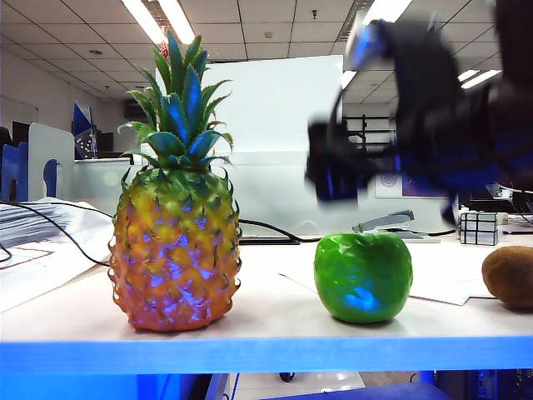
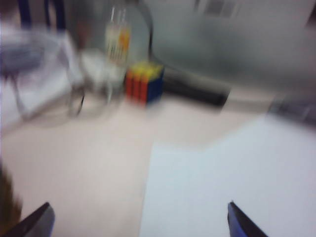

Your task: Arrange all the fruits from large to small from left to right in a row.

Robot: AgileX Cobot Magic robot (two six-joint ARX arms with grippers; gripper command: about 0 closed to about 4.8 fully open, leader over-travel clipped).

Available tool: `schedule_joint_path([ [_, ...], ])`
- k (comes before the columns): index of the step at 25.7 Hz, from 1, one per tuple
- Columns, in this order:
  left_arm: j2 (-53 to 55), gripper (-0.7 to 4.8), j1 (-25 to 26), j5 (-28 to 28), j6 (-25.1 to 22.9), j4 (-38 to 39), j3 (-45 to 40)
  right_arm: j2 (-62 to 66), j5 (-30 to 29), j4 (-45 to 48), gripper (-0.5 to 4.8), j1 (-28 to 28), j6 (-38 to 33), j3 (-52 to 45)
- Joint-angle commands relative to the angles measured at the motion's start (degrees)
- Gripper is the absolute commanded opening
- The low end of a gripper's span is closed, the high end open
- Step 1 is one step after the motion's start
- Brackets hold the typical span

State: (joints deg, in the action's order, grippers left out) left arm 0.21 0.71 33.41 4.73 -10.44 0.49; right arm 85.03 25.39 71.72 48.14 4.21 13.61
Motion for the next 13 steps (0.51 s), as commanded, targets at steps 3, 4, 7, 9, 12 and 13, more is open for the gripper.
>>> schedule_joint_path([
  [3, -0.09, 0.25, 0.04, 0.26, 1.27, -0.52, 0.09, -12.48, -0.04, 9.09, -0.18, 0.22, 5.11, 1.36],
  [4, -0.09, 0.25, 0.04, 0.26, 1.68, -0.55, 0.09, -16.15, -0.04, 8.74, 0.08, 0.22, 5.09, 1.36],
  [7, -0.09, 0.25, 0.04, -0.24, 3.54, -0.59, 0.09, -32.35, -1.16, -6.71, -0.03, 0.22, 4.96, 2.58],
  [9, -0.09, 0.25, 0.04, -0.20, 5.99, -0.85, 0.09, -44.35, -4.52, -32.59, -0.03, 0.22, 4.74, 7.02],
  [12, -0.09, 0.25, 0.02, 0.28, 9.60, -2.16, 0.15, -56.61, -6.27, -64.78, -0.03, 0.20, 4.31, 15.82],
  [13, -0.09, 0.25, 0.02, 0.31, 10.82, -2.54, 0.17, -59.32, -6.25, -70.47, -0.03, 0.17, 4.31, 17.62],
])
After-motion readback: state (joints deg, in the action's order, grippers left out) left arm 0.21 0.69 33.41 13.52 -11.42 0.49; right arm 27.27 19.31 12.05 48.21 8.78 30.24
